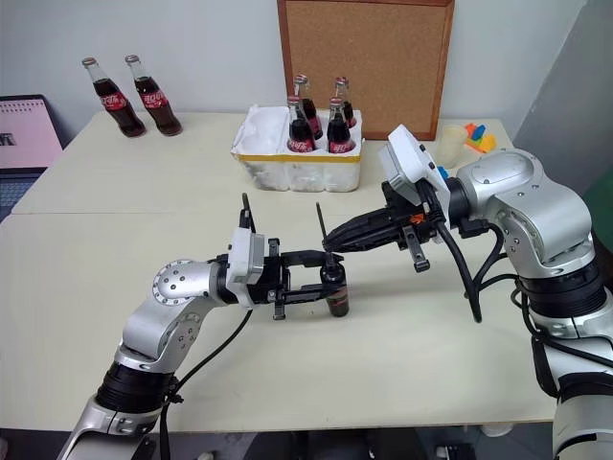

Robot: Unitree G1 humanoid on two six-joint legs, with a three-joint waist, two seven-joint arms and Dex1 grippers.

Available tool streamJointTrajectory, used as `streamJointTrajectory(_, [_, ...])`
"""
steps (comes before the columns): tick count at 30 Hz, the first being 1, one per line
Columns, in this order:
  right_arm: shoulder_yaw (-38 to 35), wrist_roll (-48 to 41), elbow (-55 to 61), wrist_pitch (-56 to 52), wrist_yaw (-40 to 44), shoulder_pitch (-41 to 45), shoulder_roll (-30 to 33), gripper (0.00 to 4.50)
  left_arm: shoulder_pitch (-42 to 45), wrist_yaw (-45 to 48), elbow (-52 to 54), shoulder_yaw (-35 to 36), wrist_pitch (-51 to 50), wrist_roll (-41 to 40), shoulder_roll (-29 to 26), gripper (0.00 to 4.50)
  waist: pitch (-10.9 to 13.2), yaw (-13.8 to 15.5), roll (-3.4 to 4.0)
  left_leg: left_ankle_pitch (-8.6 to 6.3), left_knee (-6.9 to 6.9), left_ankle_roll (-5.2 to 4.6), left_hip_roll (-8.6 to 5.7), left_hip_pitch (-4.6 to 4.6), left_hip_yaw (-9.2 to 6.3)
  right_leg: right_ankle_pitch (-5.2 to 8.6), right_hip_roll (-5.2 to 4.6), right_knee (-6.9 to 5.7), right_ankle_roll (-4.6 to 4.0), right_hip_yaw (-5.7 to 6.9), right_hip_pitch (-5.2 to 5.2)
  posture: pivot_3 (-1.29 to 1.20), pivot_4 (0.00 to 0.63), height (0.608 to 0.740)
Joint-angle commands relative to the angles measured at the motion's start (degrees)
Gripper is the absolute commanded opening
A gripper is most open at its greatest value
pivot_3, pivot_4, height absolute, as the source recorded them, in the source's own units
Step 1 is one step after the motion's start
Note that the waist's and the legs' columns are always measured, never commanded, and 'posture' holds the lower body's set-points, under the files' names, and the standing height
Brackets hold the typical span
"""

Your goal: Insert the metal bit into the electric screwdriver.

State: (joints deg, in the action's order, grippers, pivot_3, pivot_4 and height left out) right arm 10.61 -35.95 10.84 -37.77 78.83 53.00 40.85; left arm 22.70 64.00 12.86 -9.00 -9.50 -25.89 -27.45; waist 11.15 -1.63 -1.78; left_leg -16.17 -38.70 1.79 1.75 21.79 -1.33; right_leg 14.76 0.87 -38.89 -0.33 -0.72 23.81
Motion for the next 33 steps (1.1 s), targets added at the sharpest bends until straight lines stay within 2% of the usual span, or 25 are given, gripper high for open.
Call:
streamJointTrajectory(1, [1.6,2.9,-0.8,0.4,0.4,-0.4,0.9,0.00,-0.5,0.4,-0.1,-0.7,-0.5,0.7,-0.7,1.58,0.0,0.0,0.00,0.00,0.00,0.00,0.00,0.00,0.00,0.00,0.00,0.00,0.00,0.00,0.00,0.00,0.150,0.740])
streamJointTrajectory(22, [3.5,4.3,-0.8,1.7,2.0,-0.7,1.7,0.00,-0.5,0.5,-0.5,-0.8,0.0,0.9,-0.8,1.58,0.0,0.0,0.00,0.00,0.00,0.00,0.00,-0.04,-0.01,0.00,0.00,0.00,0.00,0.02,-0.05,0.00,0.150,0.740])
streamJointTrajectory(33, [5.6,4.5,-1.9,1.3,2.2,0.1,0.2,0.00,-0.3,0.7,-0.5,-0.9,-0.1,1.0,-0.8,1.58,0.0,0.0,0.00,0.00,0.00,0.00,0.00,-0.06,-0.01,0.00,-0.01,-0.01,0.00,0.02,-0.06,0.00,0.150,0.740])
